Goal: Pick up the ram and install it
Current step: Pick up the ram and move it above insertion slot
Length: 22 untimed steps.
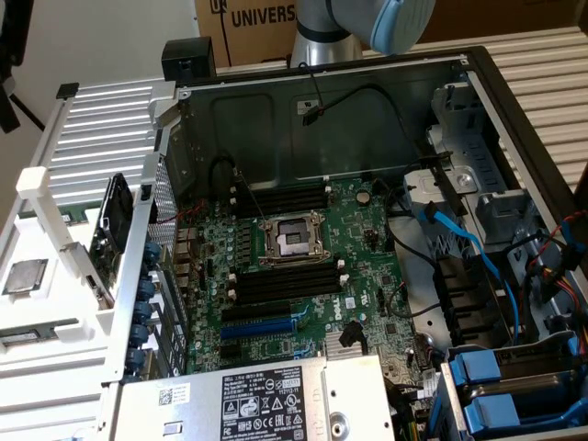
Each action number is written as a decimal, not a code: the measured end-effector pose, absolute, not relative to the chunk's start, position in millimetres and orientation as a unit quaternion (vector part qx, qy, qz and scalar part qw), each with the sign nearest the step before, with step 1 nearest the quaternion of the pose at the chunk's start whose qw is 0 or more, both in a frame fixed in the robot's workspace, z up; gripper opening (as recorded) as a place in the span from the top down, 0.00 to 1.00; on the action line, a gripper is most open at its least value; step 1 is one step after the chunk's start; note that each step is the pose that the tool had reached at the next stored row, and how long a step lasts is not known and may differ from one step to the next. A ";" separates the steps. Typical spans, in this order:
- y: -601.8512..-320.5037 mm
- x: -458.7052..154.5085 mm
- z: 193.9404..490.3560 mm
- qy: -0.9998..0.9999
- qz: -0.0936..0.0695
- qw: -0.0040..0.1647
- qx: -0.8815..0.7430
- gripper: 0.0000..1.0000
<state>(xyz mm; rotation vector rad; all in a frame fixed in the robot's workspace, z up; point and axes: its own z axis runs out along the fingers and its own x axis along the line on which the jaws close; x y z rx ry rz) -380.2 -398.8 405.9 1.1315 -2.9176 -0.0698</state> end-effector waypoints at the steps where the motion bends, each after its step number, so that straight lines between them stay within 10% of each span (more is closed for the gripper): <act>1: -398.7 -381.7 405.9 -0.932 -0.022 0.006 0.362 0.90; 22: -397.8 -409.5 405.8 -0.911 -0.018 0.007 0.412 0.90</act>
